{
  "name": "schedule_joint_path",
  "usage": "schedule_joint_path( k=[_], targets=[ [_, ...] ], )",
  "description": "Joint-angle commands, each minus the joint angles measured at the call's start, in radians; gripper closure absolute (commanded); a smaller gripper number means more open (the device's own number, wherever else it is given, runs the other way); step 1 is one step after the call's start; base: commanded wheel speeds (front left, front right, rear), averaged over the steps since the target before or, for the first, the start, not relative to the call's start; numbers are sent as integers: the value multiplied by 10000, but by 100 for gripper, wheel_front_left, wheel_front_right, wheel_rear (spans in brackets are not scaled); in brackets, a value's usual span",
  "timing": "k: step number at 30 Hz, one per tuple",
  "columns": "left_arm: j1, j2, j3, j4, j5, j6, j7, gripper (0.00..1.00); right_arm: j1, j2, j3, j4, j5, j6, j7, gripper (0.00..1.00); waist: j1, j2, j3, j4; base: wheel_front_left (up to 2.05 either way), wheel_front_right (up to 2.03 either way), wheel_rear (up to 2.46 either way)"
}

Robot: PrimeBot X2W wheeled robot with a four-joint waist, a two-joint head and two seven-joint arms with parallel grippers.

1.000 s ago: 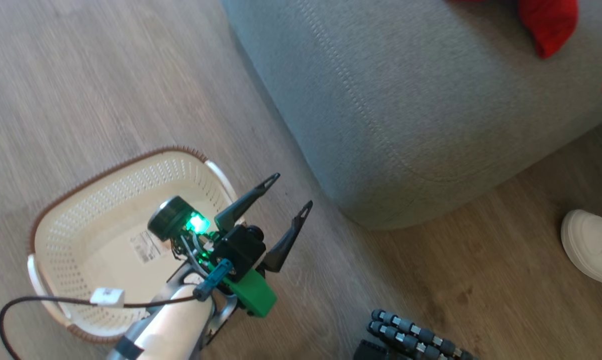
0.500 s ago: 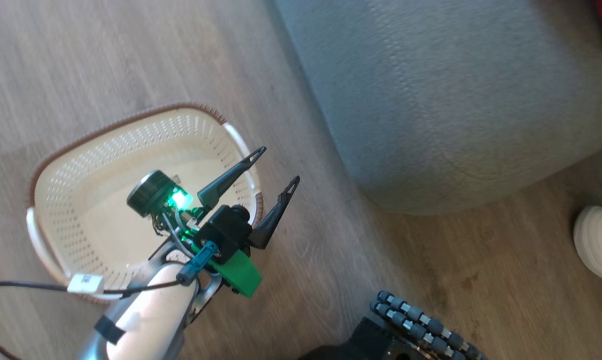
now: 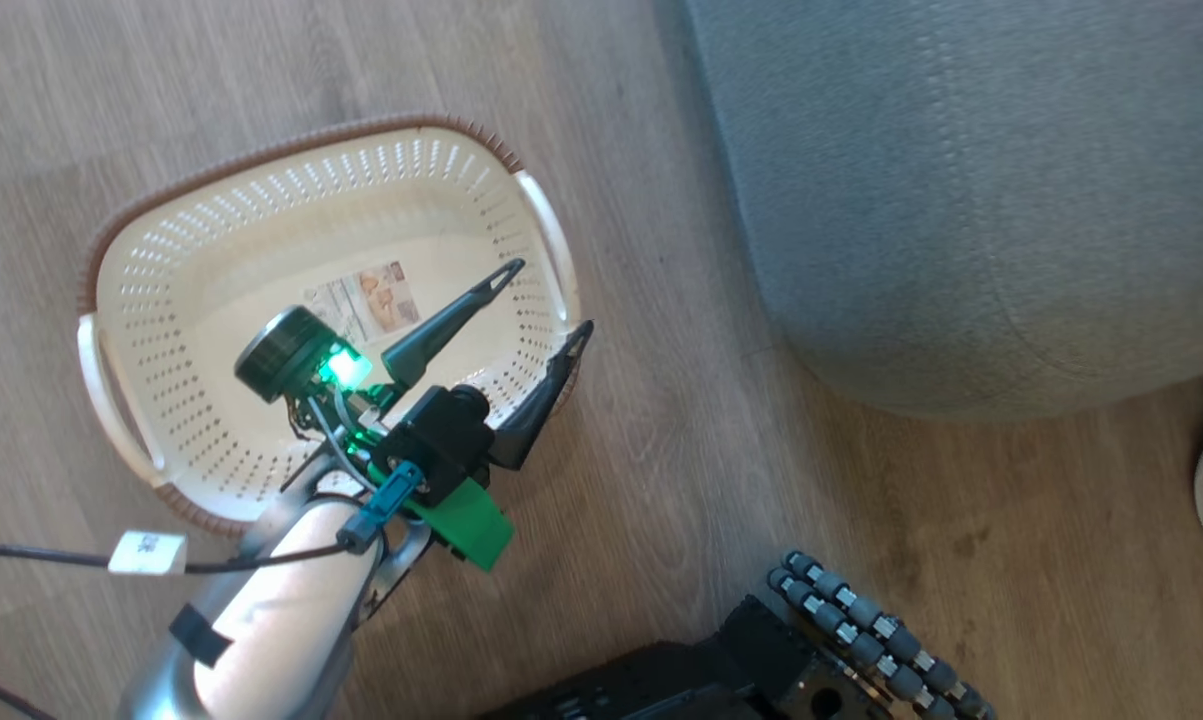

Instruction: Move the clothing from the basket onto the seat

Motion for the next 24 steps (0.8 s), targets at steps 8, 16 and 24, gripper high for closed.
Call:
schedule_joint_path(
  k=[8,16,24],
  targets=[
    [-299,229,164,-370,24,97,-49,0,-236,171,-3,994,-1050,-2,-11,100,-1,0,399,256,0,0,0],
    [-281,282,148,-361,-51,211,-49,0,-153,460,-279,1591,-1598,-2,882,100,-1,0,435,187,0,0,0],
    [-331,215,62,-269,-137,223,-49,0,-101,468,-489,1682,-1818,-2,1304,0,-1,0,232,134,0,0,0]
  ],
)
